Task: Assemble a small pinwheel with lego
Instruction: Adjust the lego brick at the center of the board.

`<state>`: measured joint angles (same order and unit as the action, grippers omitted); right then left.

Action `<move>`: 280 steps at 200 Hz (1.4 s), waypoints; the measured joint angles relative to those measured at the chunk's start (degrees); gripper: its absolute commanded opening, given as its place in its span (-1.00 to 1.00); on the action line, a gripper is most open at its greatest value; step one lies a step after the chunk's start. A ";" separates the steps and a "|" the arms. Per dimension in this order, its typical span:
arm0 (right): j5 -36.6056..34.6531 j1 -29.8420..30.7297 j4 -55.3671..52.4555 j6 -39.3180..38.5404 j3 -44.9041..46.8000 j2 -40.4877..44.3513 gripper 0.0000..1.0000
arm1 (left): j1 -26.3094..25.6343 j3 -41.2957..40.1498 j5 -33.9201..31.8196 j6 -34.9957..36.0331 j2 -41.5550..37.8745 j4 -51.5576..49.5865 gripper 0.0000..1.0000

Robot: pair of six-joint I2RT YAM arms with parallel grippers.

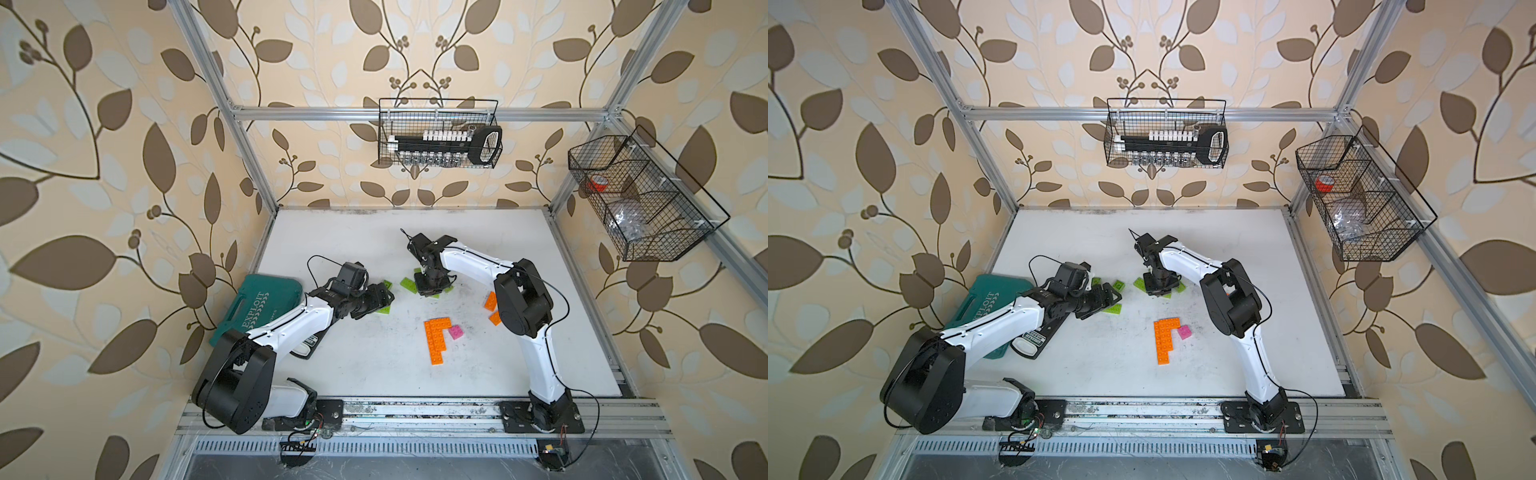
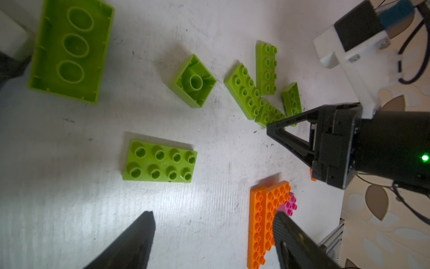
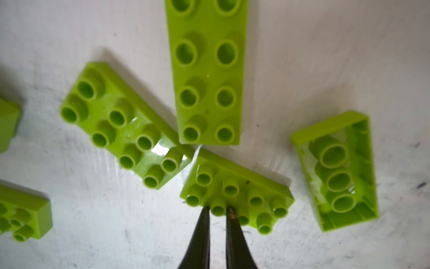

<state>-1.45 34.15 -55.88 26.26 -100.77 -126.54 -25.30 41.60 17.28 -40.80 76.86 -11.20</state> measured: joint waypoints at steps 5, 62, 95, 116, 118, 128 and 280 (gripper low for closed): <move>-0.07 -0.31 0.07 -0.11 -0.07 -0.02 -0.72 | -0.48 0.04 -0.15 0.09 0.07 -0.31 0.66; 0.83 -2.10 5.16 -0.68 10.84 10.38 -0.34 | -10.58 9.53 -7.48 4.02 6.12 -7.02 0.72; 0.31 -8.48 7.89 3.02 22.64 25.62 -0.21 | -15.96 17.33 -9.94 6.82 13.57 -7.56 0.73; -0.68 -14.75 9.38 5.62 28.92 31.76 -0.04 | -18.49 22.45 -10.38 8.92 18.82 -8.39 0.74; -0.76 -15.30 9.46 5.97 29.46 32.11 -0.02 | -18.71 22.97 -10.40 9.07 19.39 -8.37 0.74; -0.96 -18.14 9.62 7.17 31.85 33.11 0.07 | -19.74 25.86 -10.38 10.05 22.14 -8.68 0.75; 9.18 -30.91 13.66 8.48 33.48 21.29 0.04 | -28.89 56.26 -15.41 18.36 45.27 -19.08 0.87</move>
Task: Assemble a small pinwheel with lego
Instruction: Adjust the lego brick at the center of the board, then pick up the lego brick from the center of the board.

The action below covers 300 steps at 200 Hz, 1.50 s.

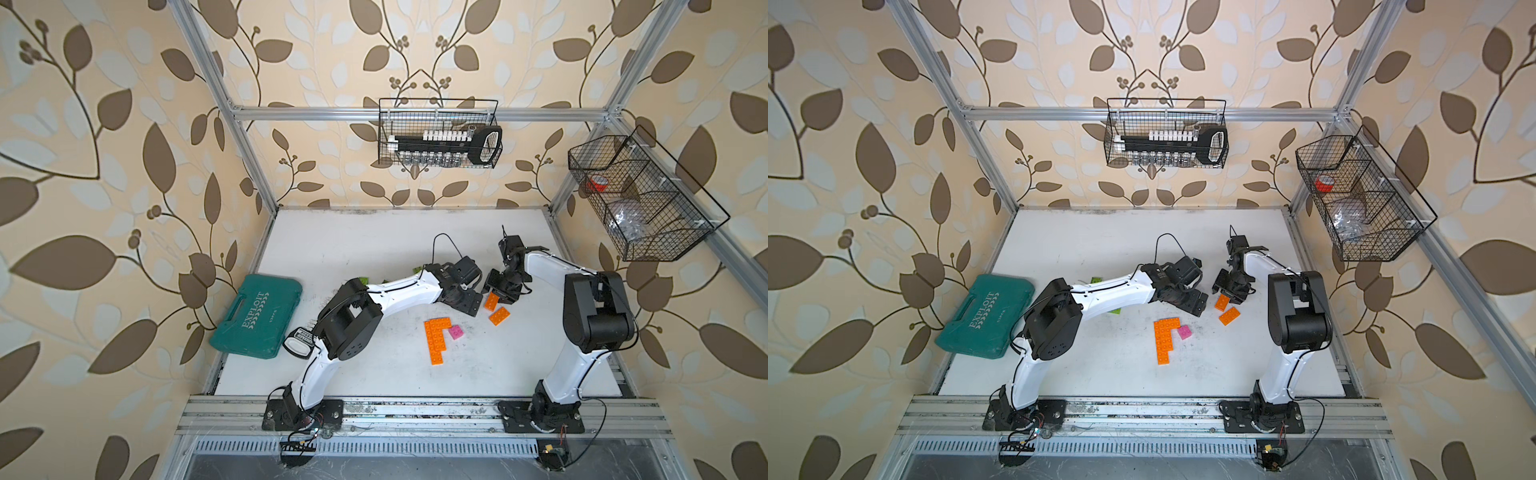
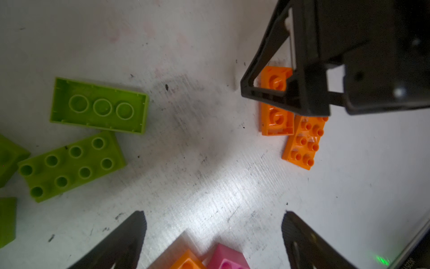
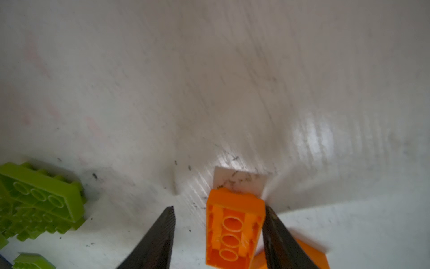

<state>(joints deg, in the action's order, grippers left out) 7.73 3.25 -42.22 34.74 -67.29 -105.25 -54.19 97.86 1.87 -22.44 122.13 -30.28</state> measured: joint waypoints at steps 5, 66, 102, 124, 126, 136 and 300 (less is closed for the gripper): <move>0.00 0.00 -0.20 -0.04 -0.07 0.00 0.01 | -0.11 0.00 -0.26 0.00 0.00 -0.15 0.87; -0.76 1.36 -2.45 -0.68 -0.98 -0.92 -0.40 | -0.09 -0.72 -1.18 -0.22 -0.13 -0.79 0.85; -0.76 6.73 -2.64 0.96 -0.96 -0.90 -0.40 | 0.68 -7.74 -2.03 -1.79 -2.34 0.81 0.84; -0.42 10.84 -2.32 2.78 -0.96 -0.90 -0.26 | 1.09 -11.52 -2.45 -2.71 -4.04 1.01 0.84; -0.35 11.17 -2.23 3.06 -0.98 -0.90 -0.25 | 1.18 -11.78 -2.45 -2.84 -4.17 1.01 0.85; 0.15 12.52 -1.92 3.74 -0.98 -0.90 -0.17 | 1.42 -12.57 -2.54 -3.17 -4.70 0.96 0.86; 7.15 -9.53 -0.20 0.48 8.44 17.99 -0.04 | -1.68 9.49 -2.60 -1.64 7.48 -7.10 0.54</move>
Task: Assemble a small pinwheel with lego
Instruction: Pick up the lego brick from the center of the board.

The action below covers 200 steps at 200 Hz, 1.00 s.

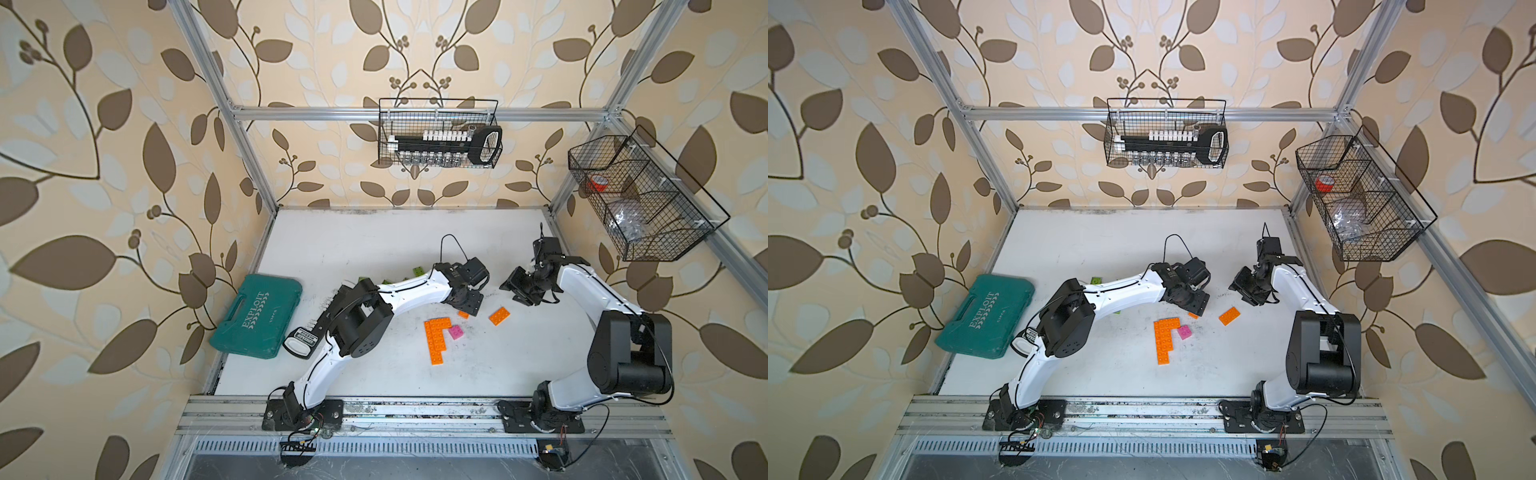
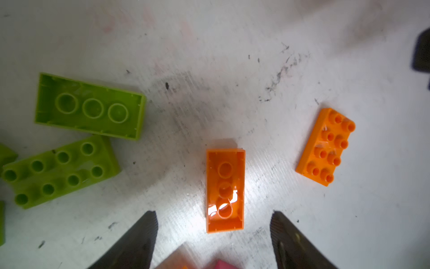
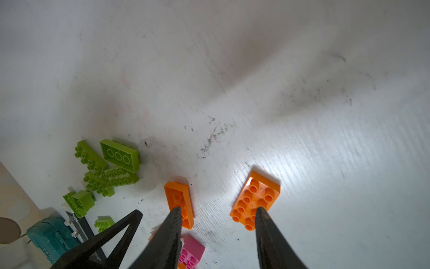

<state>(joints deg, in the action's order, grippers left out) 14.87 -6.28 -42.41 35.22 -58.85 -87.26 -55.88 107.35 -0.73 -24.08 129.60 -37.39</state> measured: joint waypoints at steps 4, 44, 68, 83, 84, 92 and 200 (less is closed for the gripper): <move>0.07 -0.22 -0.02 -0.15 0.24 0.15 -0.04 | -0.09 0.57 -0.09 0.17 0.48 -0.44 0.53; 0.35 -0.98 -0.79 -1.03 1.01 1.44 -0.05 | -1.22 5.49 -1.84 1.75 4.52 -3.80 0.37; 0.35 -1.03 -1.18 -1.44 1.01 1.92 -0.05 | -1.86 6.95 -2.64 2.51 5.75 -5.33 0.30; 0.35 -1.03 -1.40 -1.68 1.01 2.14 -0.06 | -2.12 7.43 -2.89 2.91 6.32 -6.10 0.25; 0.35 -1.03 -1.40 -1.68 1.01 2.14 -0.06 | -2.14 7.48 -2.93 2.95 6.36 -6.16 0.25; 0.35 -1.03 -1.49 -1.81 1.01 2.23 -0.06 | -2.27 8.09 -3.04 2.99 6.78 -6.99 0.21; 0.13 -1.25 -1.64 -2.29 1.01 3.45 -0.11 | -2.71 10.43 -4.31 4.15 8.46 -9.27 -0.45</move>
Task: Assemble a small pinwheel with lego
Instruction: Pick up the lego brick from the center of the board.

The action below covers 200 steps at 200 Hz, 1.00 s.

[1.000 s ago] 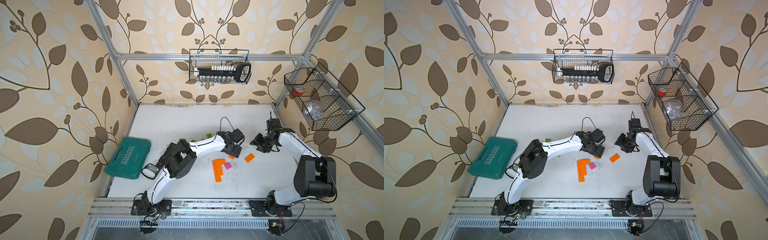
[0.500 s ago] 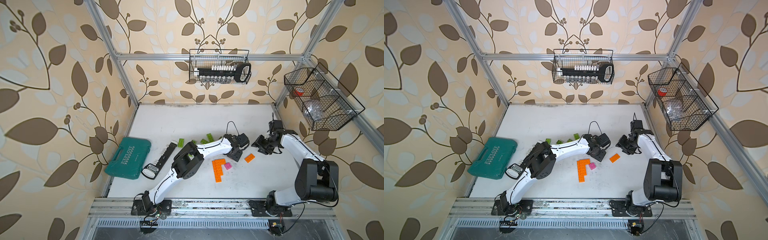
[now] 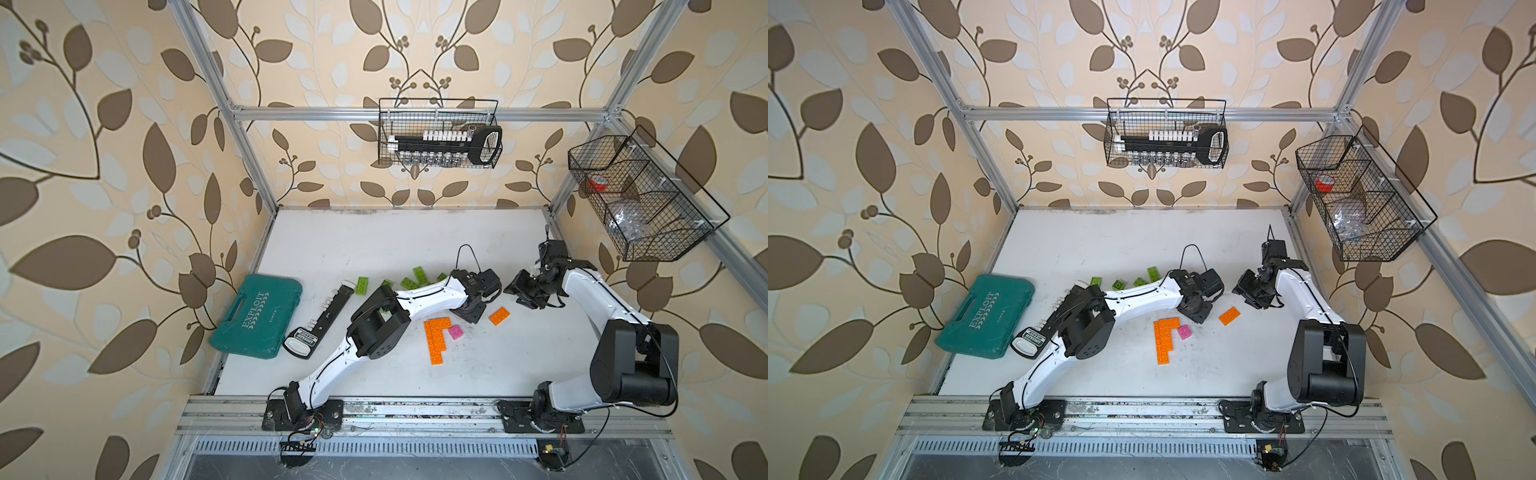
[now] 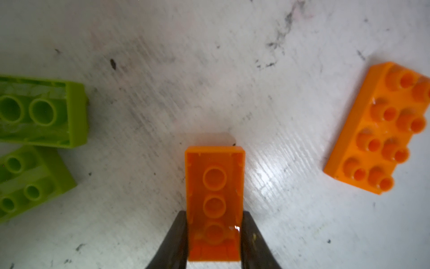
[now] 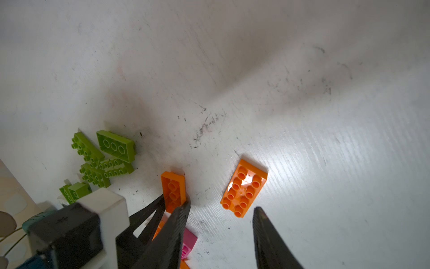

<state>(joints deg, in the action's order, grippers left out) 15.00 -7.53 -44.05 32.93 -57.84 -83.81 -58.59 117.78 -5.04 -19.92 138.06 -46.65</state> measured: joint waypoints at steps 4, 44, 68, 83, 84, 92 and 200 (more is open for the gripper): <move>0.02 0.00 0.02 0.00 0.00 0.24 -0.10 | 0.02 0.00 -0.04 0.00 -0.04 -0.07 -0.46; 3.91 -0.02 2.93 -0.24 1.07 6.08 0.04 | 2.23 -7.04 2.19 -1.51 -6.49 1.20 -0.48; 11.32 0.50 8.96 1.09 2.19 10.40 0.27 | 8.44 -16.37 9.40 -4.22 -18.47 5.88 -0.52; 15.23 2.73 13.60 2.40 2.34 12.17 0.37 | 14.16 -21.44 15.08 -6.51 -26.58 10.95 -0.54; 15.37 2.86 13.79 2.36 2.34 12.24 0.37 | 14.73 -21.99 15.69 -6.75 -27.32 11.67 -0.54; 17.05 4.87 16.39 3.15 2.34 12.92 0.41 | 17.68 -24.52 18.67 -8.20 -31.45 14.86 -0.57; 33.73 18.93 56.13 26.84 -3.28 11.67 0.54 | 28.15 -42.95 50.47 -32.79 -47.41 58.10 -0.71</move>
<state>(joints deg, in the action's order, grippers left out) 48.73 11.40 12.08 59.77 -61.12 -72.14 -30.44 74.83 45.43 -52.71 90.65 11.44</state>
